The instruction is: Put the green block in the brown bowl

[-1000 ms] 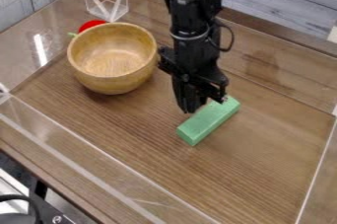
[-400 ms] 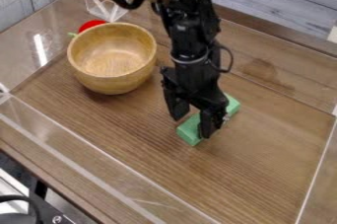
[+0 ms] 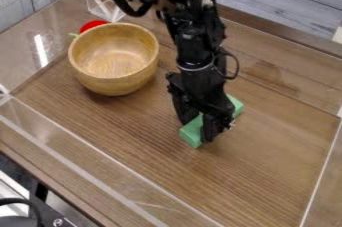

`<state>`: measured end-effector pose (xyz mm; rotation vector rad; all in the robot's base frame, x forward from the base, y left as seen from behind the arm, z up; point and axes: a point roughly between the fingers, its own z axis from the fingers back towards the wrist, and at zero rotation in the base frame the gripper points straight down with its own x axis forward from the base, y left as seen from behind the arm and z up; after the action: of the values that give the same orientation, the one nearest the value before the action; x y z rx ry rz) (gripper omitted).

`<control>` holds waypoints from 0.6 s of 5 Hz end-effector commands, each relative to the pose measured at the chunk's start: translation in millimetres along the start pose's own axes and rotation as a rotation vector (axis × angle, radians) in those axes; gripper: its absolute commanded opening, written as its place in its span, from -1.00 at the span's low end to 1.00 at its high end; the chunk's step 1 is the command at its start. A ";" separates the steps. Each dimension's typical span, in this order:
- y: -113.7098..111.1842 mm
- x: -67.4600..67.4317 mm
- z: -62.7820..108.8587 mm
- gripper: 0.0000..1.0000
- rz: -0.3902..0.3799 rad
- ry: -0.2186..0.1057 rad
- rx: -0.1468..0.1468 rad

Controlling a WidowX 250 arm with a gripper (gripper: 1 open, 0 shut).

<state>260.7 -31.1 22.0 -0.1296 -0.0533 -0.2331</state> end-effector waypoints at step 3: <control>-11.9 3.8 8.3 -1.00 -0.011 -0.060 0.000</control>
<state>256.8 -39.2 21.4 -0.1376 -0.0716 -0.2319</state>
